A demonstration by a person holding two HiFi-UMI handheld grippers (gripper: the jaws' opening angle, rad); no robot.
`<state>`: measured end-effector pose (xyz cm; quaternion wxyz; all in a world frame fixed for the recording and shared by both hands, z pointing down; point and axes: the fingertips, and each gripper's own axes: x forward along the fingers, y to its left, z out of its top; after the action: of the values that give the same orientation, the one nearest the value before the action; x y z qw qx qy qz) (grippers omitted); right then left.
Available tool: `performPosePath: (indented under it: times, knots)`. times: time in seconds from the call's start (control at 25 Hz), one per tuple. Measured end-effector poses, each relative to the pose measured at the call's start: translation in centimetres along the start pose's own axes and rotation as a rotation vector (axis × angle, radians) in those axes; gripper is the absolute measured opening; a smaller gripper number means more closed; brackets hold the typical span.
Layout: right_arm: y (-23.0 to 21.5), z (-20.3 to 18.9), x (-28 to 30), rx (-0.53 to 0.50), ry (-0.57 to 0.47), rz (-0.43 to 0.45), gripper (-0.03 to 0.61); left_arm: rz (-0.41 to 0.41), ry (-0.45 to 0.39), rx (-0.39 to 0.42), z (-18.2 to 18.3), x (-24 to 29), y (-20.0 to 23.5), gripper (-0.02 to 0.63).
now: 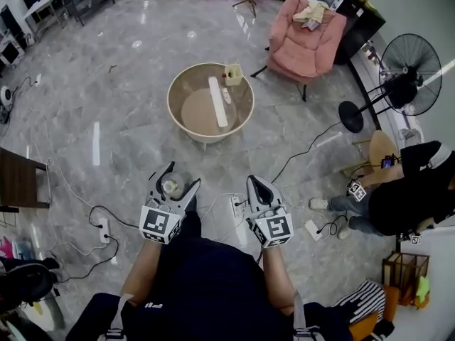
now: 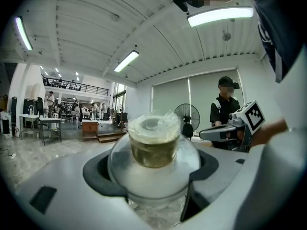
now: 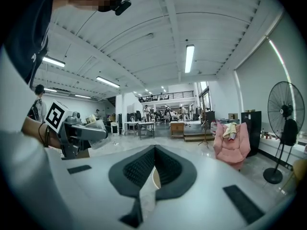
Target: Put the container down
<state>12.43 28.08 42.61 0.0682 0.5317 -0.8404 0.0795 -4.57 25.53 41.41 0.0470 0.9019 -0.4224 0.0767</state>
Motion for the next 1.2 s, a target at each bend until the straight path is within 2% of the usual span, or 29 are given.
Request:
performPosePath:
  times: [0.24,0.76,1.0,1.2]
  knots:
    - [-1.4,1.4,4.7,0.003,0.01,-0.019,0.028,-0.02,0.007,0.002,0.9,3.1,3.8,0.339]
    - [-1.5,2.6,14.4,0.001,0.031,-0.068,0.028,-0.075,0.009,0.006,1.5,8.0,13.0,0.339]
    - [-1.2,3.9,17.5,0.024,0.003,-0.097,0.028,-0.117,0.024,0.033,1.7,9.0,15.7,0.339]
    - [-0.5,4.3,18.7,0.01,0.011,-0.083,0.028,-0.109,0.007,0.027,2.3,9.1,16.7,0.339]
